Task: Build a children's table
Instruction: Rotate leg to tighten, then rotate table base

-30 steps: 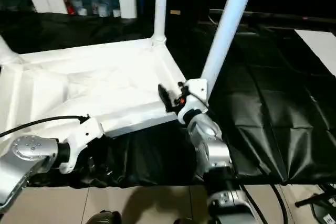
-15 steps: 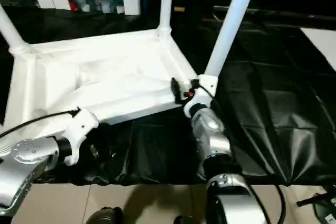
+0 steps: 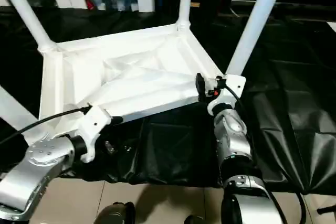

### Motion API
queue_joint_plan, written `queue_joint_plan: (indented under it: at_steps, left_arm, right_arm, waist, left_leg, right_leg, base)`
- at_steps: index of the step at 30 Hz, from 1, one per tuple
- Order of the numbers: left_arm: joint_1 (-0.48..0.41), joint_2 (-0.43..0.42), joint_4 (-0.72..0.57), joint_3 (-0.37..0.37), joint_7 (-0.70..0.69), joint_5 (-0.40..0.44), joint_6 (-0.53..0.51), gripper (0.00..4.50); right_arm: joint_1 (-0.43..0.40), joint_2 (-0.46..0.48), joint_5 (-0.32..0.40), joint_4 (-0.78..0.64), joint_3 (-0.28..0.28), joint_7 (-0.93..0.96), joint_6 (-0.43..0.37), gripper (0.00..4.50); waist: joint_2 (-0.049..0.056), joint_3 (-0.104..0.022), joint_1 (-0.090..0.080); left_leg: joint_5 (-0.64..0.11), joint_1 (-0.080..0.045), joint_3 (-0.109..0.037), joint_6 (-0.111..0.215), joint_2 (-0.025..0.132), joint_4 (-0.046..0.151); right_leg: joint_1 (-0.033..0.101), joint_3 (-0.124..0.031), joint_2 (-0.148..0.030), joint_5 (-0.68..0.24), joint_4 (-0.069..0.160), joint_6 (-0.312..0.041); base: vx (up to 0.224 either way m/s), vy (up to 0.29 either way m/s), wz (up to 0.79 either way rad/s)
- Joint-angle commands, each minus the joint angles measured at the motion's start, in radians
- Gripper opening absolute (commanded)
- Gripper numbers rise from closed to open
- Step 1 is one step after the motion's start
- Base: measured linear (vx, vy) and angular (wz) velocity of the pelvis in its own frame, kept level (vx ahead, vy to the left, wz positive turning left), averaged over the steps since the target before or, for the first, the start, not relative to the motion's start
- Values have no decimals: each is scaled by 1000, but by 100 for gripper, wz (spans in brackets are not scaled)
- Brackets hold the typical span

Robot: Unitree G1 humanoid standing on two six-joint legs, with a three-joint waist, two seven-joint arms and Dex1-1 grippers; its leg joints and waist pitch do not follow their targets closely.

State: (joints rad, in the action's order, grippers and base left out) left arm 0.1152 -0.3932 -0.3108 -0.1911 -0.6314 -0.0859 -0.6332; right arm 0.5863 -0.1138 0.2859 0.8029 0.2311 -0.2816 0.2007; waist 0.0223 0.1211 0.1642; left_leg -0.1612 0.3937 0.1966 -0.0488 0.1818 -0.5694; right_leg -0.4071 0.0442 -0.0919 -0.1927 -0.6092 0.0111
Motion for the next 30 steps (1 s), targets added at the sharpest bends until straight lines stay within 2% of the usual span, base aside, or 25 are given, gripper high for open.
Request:
queue_joint_plan:
  at_steps: [1, 2, 3, 4, 6, 8, 9, 10, 11, 12, 14, 16, 17, 18, 19, 20, 22, 25, 26, 27, 29, 30]
  left_arm:
    - [-8, -2, -19, 26, 17, -9, -8, 445]
    - [-8, -2, -19, 26, 17, -9, -8, 445]
    - [-7, -7, -18, 38, 13, -18, -3, 445]
    - [-5, -11, -19, 46, 9, -26, -2, 445]
    - [5, -17, -15, 70, -5, -49, -10, 445]
    - [19, -33, -2, 86, -21, -62, -11, 445]
    - [23, -39, 3, 89, -29, -67, -15, 445]
    - [30, -45, 8, 92, -32, -66, -15, 445]
    - [38, -52, 12, 94, -33, -64, -13, 445]
    - [43, -55, 13, 96, -34, -67, -24, 445]
    - [44, -63, 7, 93, -49, -79, -30, 445]
    - [25, -73, -10, 82, -78, -99, -24, 445]
    - [13, -73, -21, 80, -92, -119, -28, 445]
    - [8, -71, -20, 79, -101, -134, -28, 445]
    - [-2, -62, -29, 76, -112, -154, -18, 445]
    - [-3, -61, -32, 75, -114, -158, -19, 445]
    - [-4, -55, -36, 72, -130, -170, 12, 445]
    - [9, -44, -16, 81, -146, -188, 42, 445]
    - [14, -46, -10, 78, -146, -185, 48, 445]
    - [16, -50, -5, 77, -150, -188, 43, 445]
    - [17, -75, 8, 62, -166, -176, 42, 445]
    - [17, -95, 32, 47, -164, -152, 38, 445]
  right_arm:
    - [1, 4, 16, -11, 20, 3, -3, 381]
    - [1, 4, 16, -11, 20, 3, -3, 381]
    - [9, 24, 17, -32, 10, 3, -7, 381]
    - [13, 33, 19, -39, 6, 4, -10, 381]
    - [25, 48, 13, -53, -11, 0, -6, 381]
    - [46, 59, 2, -59, -26, 0, 1, 381]
    - [55, 63, 5, -59, -25, 0, -2, 381]
    - [68, 62, 1, -50, -24, 14, -5, 381]
    - [83, 61, -5, -42, -22, 30, -8, 381]
    - [97, 60, -3, -31, -16, 37, -7, 381]
    - [126, 54, -6, 1, -6, 51, -5, 381]
    - [155, 44, -17, 52, 5, 75, 6, 381]
    - [171, 37, -27, 82, 7, 86, 22, 381]
    - [182, 31, -34, 105, 6, 92, 35, 381]
    - [202, 20, -43, 138, 11, 129, 33, 381]
    - [207, 17, -45, 145, 12, 137, 33, 381]
    - [229, 11, -44, 168, 16, 146, 26, 381]
    - [248, 8, -58, 204, 7, 145, 37, 381]
    - [253, 6, -58, 216, 10, 147, 39, 381]
    - [260, 7, -55, 232, 15, 145, 42, 381]
    - [268, 10, -58, 252, 15, 148, 51, 381]
    - [272, 13, -61, 262, 15, 150, 56, 381]
  waist:
    - [-17, -59, -7]
    - [-12, -60, -5]
    - [-21, -63, -9]
    - [-18, -61, -11]
    - [-18, -59, -18]
    - [-29, -66, -30]
    - [-26, -65, -30]
    - [-36, -59, -38]
    - [-32, -58, -36]
    - [-33, -56, -40]
    - [-28, -56, -42]
    - [-21, -62, -46]
    - [-25, -62, -49]
    - [-13, -68, -50]
    - [-20, -67, -53]
    - [-30, -75, -54]
    - [-28, -74, -53]
    - [-33, -74, -53]
    - [-49, -73, -56]
    - [-41, -73, -54]
    - [-42, -73, -57]
    - [-51, -75, -59]
  left_leg:
    - [-275, -20, -24, 30, 44, 78]
    - [-270, -18, -26, 31, 43, 77]
    - [-258, -21, -23, 35, 44, 76]
    - [-242, -17, -25, 39, 43, 77]
    - [-233, -18, -23, 42, 43, 76]
    - [-177, -17, -18, 57, 41, 69]
    - [-168, -15, -19, 62, 40, 68]
    - [-175, -13, -16, 68, 39, 69]
    - [-183, -14, -18, 64, 39, 71]
    - [-197, -17, -16, 55, 40, 72]
    - [-208, -20, -18, 39, 42, 73]
    - [-195, -22, -17, 22, 39, 70]
    - [-185, -22, -16, 24, 38, 69]
    - [-158, -22, -16, 22, 37, 65]
    - [-131, -17, -13, 31, 34, 60]
    - [-111, -18, -11, 39, 34, 56]
    - [-91, -17, -10, 69, 33, 53]
    - [-107, -16, -10, 78, 36, 53]
    - [-109, -16, -8, 79, 36, 53]
    - [-120, -18, -9, 77, 38, 54]
    - [-147, -20, -9, 61, 40, 56]
    - [-147, -19, -8, 58, 39, 55]
  right_leg:
    - [28, -38, -50, -233, 75, -212]
    - [29, -38, -53, -238, 71, -210]
    - [28, -38, -52, -239, 73, -203]
    - [27, -38, -52, -233, 71, -200]
    - [23, -39, -50, -222, 70, -198]
    - [23, -38, -45, -165, 62, -202]
    - [23, -37, -44, -151, 59, -205]
    - [20, -37, -42, -162, 62, -203]
    - [20, -37, -44, -181, 62, -200]
    - [17, -38, -44, -202, 64, -193]
    - [16, -38, -44, -199, 63, -189]
    - [19, -37, -41, -138, 54, -200]
    - [20, -36, -40, -115, 53, -205]
    - [23, -34, -38, -58, 48, -222]
    - [27, -35, -36, 1, 42, -234]
    - [32, -34, -36, 29, 38, -243]
    - [33, -34, -38, 50, 37, -262]
    - [36, -34, -41, 13, 39, -260]
    - [37, -35, -41, -10, 40, -258]
    - [34, -36, -43, -41, 41, -253]
    - [32, -35, -41, -81, 44, -241]
    - [33, -36, -41, -90, 43, -232]
  base:
    - [0, 0, 0]
    - [0, 0, 0]
    - [0, 0, 0]
    - [0, 0, 0]
    - [0, 0, 0]
    - [0, 0, 0]
    - [0, 0, 0]
    - [0, 0, 0]
    - [0, 0, 0]
    - [0, 0, 0]
    - [0, 0, 0]
    - [0, 0, 0]
    - [0, 0, 0]
    - [0, 0, 0]
    - [0, 0, 0]
    - [0, 0, 0]
    - [0, 0, 0]
    - [0, 0, 0]
    - [0, 0, 0]
    - [0, 0, 0]
    - [0, 0, 0]
    - [0, 0, 0]
